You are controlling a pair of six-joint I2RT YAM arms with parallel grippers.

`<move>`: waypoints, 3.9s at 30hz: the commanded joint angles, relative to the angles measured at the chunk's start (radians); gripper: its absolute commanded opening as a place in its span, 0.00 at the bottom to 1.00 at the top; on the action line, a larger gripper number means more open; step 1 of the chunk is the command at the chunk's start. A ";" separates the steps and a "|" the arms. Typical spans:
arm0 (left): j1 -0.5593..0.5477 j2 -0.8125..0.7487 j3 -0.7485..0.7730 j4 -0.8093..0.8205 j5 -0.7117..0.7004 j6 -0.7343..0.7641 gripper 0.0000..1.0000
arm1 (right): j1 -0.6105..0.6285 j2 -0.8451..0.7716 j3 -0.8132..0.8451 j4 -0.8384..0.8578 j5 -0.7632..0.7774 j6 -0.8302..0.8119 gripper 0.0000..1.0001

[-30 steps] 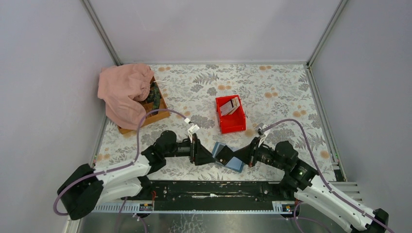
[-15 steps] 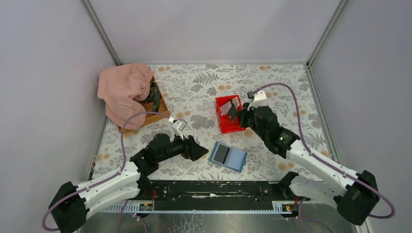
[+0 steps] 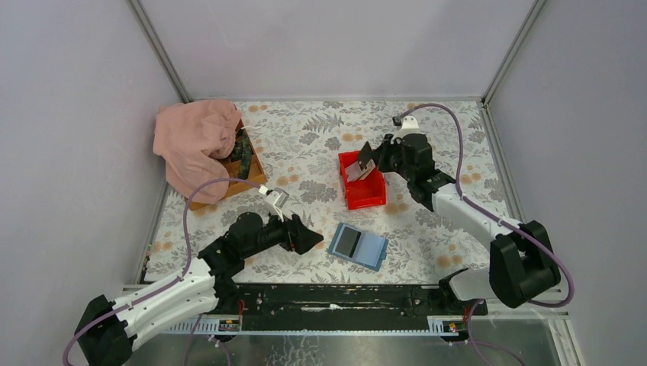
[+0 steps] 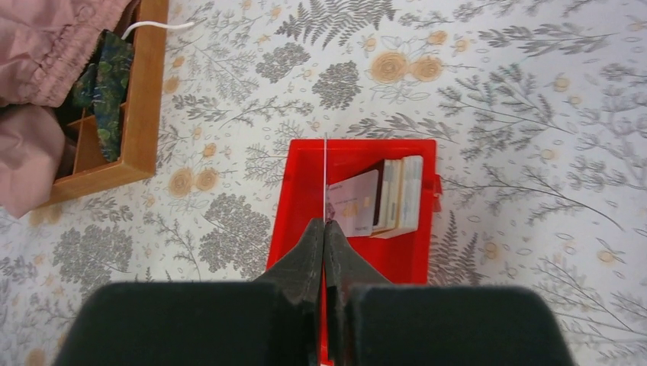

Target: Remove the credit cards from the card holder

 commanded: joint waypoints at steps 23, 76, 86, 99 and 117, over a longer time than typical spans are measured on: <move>0.004 -0.043 0.010 -0.070 -0.058 0.040 0.92 | -0.010 0.134 -0.019 0.238 -0.007 0.101 0.00; -0.005 0.104 -0.062 0.157 0.004 -0.013 0.83 | -0.008 -0.116 -0.218 0.191 0.004 0.126 0.38; -0.139 0.422 -0.028 0.412 -0.044 -0.033 0.38 | 0.145 -0.457 -0.614 0.171 -0.039 0.279 0.32; -0.133 0.516 0.047 0.385 -0.105 -0.008 0.01 | 0.560 -0.714 -0.746 -0.004 0.094 0.450 0.00; -0.090 0.514 0.068 0.356 -0.073 -0.024 0.82 | 0.861 -0.486 -0.733 -0.184 0.581 0.670 0.00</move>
